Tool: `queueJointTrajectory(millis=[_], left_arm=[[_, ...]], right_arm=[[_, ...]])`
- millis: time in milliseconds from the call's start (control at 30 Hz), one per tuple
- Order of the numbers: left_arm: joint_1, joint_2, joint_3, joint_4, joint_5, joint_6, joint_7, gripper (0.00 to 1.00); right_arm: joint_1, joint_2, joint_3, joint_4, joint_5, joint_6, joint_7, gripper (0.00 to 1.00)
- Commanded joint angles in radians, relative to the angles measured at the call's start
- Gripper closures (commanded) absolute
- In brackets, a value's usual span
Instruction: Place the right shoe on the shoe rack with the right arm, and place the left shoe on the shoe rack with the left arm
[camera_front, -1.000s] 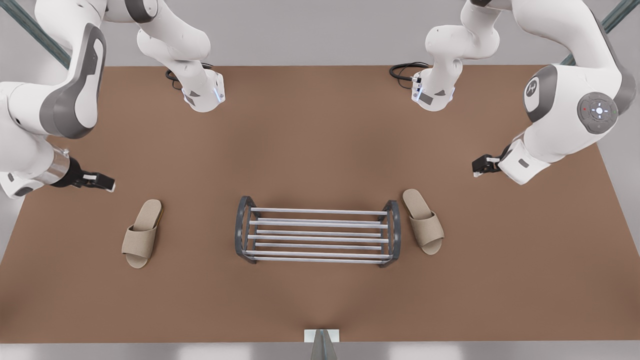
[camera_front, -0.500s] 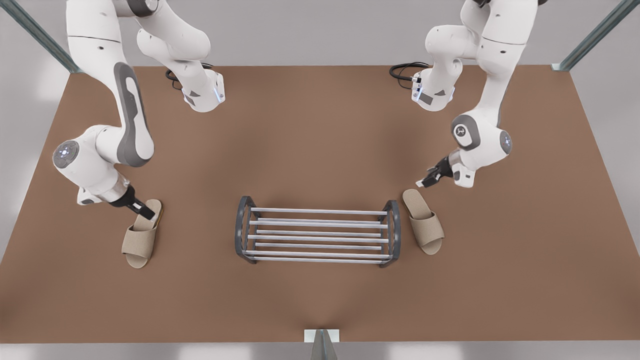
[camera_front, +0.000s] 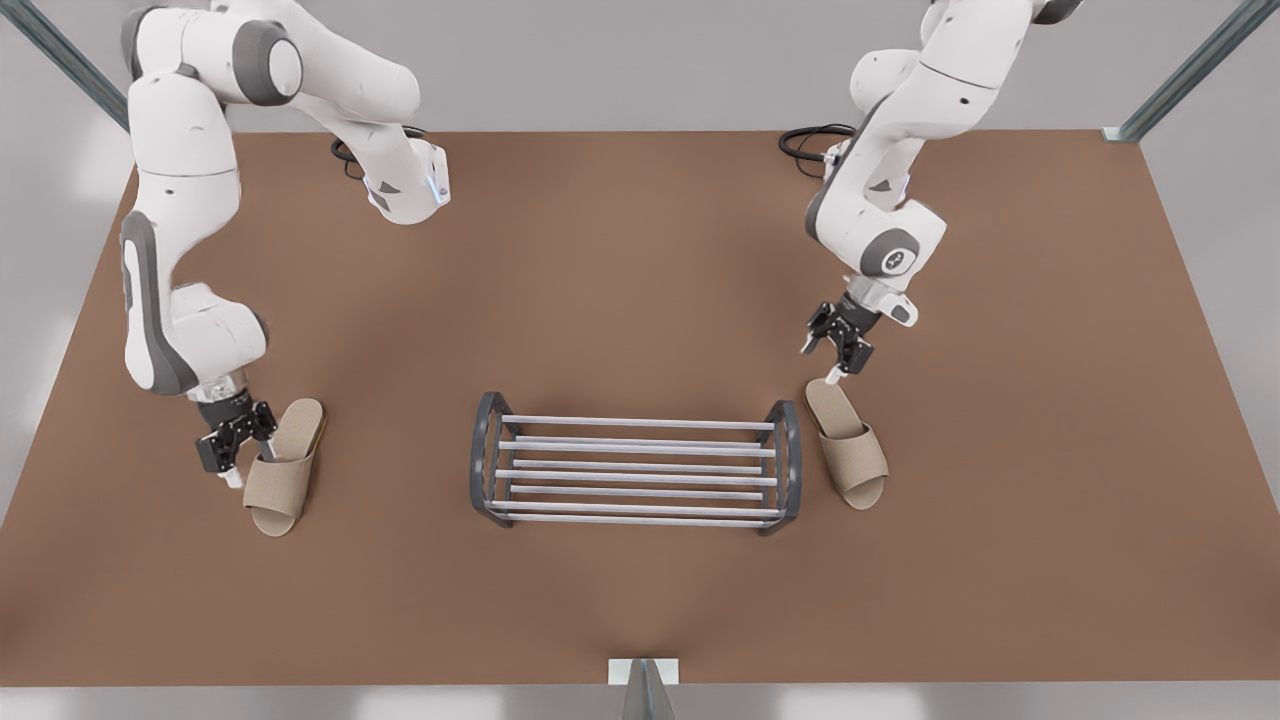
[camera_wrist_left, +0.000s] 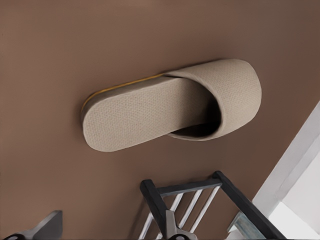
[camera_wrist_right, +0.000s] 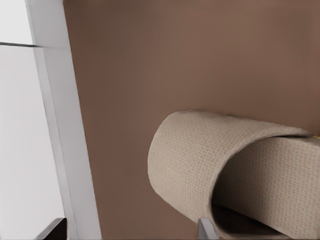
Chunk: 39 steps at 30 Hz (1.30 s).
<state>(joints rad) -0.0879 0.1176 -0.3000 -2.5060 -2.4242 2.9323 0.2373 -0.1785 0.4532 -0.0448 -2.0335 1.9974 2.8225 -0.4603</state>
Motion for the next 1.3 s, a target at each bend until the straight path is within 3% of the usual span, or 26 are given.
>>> queueJointTrajectory(millis=[0, 67, 200, 267, 433, 567, 733, 767, 833, 867, 900, 1000, 1067, 1200, 1233, 1267], left_arm=[[0.074, 0.027, 0.001, -0.023, -0.085, 0.007, 0.614, 0.00], [0.099, 0.017, 0.001, -0.034, -0.170, -0.018, 0.726, 0.00], [0.097, 0.036, 0.004, 0.072, -0.533, -0.074, 0.752, 0.00], [0.094, 0.097, 0.004, 0.070, -0.633, -0.166, 1.312, 0.00], [0.096, 0.094, 0.009, -0.102, -0.906, -0.303, 1.998, 0.00], [0.096, 0.047, 0.001, -0.073, -1.277, -0.360, 2.005, 0.00], [0.103, 0.096, 0.001, -0.033, -1.325, -0.355, 1.699, 0.00], [0.103, 0.096, 0.001, -0.033, -1.326, -0.349, 1.599, 0.00], [0.125, 0.093, 0.001, -0.016, -1.328, -0.346, 1.518, 0.00], [0.137, 0.093, 0.001, -0.002, -1.328, -0.346, 1.488, 0.00], [0.143, 0.088, 0.001, 0.003, -1.329, -0.344, 1.475, 0.00], [0.155, 0.094, 0.001, 0.021, -1.333, -0.325, 1.357, 0.00], [0.158, 0.117, 0.002, 0.113, -1.314, -0.206, 1.085, 0.00], [0.162, 0.174, -0.004, 0.168, -1.314, -0.231, 0.945, 0.00], [0.171, 0.181, -0.002, 0.168, -1.311, -0.231, 0.945, 0.00], [0.189, 0.195, -0.002, 0.167, -1.270, -0.229, 0.945, 0.00]], right_arm=[[0.005, 0.019, -0.027, 0.004, 0.245, -0.181, -1.368, 0.03], [0.022, 0.005, -0.035, 0.002, 0.245, -0.179, -1.373, 0.02], [0.020, 0.016, -0.035, -0.004, 0.250, -0.181, -1.373, 0.00], [0.020, 0.033, -0.035, -0.004, 0.256, -0.183, -1.374, 0.00], [0.014, 0.087, -0.035, 0.038, 0.267, -0.219, -1.374, 0.00], [0.014, 0.110, -0.033, 0.075, 0.273, -0.219, -1.370, 0.00], [0.008, 0.159, -0.033, 0.079, 0.300, -0.275, -1.371, 0.00], [0.008, 0.165, -0.032, 0.091, 0.302, -0.275, -1.370, 0.04], [0.007, 0.165, -0.030, 0.101, 0.302, -0.282, -1.362, 0.37], [0.007, 0.163, -0.030, 0.101, 0.302, -0.282, -1.362, 0.63], [0.007, 0.162, -0.030, 0.101, 0.302, -0.282, -1.362, 0.75], [0.007, 0.153, -0.027, 0.110, 0.302, -0.282, -1.362, 0.76], [0.007, 0.145, -0.024, 0.119, 0.304, -0.282, -1.362, 0.79], [0.020, 0.067, 0.002, 0.133, 0.293, -0.261, -1.321, 0.79], [0.022, 0.024, 0.039, 0.136, 0.291, -0.220, -1.273, 0.79], [0.022, -0.033, 0.131, 0.165, 0.285, -0.040, -1.172, 0.79]])
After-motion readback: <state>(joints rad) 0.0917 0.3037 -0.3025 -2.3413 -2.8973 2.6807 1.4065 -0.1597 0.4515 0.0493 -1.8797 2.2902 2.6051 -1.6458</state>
